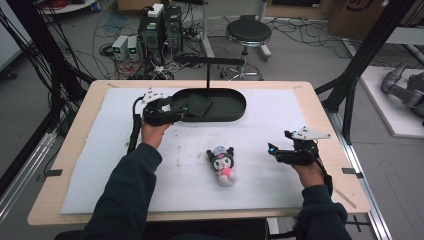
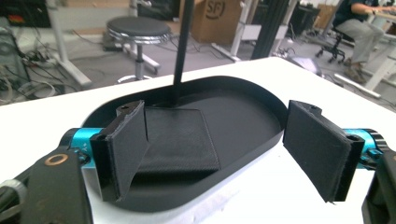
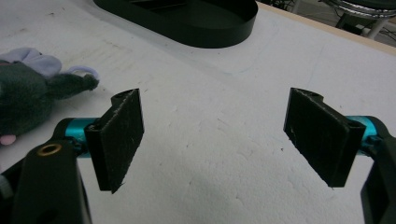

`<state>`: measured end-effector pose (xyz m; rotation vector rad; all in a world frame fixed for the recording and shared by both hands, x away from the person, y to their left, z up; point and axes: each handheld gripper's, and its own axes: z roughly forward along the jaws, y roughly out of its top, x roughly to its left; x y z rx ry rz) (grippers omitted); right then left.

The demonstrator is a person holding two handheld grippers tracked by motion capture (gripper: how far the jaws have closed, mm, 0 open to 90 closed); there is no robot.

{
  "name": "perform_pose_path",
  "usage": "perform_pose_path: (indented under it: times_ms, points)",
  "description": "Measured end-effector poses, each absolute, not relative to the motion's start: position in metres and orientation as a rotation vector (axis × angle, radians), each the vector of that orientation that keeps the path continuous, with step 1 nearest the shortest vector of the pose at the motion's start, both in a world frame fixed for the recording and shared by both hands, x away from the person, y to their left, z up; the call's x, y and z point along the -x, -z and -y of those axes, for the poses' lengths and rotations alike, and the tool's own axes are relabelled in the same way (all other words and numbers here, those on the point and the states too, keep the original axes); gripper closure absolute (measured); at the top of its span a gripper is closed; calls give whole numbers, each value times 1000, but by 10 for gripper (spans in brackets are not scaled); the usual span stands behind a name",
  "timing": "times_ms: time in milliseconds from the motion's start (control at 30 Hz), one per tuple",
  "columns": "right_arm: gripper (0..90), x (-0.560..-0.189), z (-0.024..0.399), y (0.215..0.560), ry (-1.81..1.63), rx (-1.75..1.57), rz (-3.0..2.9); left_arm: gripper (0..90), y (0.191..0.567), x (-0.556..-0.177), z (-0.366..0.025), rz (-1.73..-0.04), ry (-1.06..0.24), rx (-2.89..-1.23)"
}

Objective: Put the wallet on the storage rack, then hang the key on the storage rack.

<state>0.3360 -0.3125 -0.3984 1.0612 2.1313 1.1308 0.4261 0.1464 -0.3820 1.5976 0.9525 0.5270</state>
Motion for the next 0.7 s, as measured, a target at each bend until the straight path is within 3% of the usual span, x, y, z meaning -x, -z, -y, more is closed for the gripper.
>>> perform_pose_path:
  times_ms: [700]
  points:
    - [204,-337,303,396,-1133,-1063,-2142,181,385,-375,-202,-933,-632,-1636]
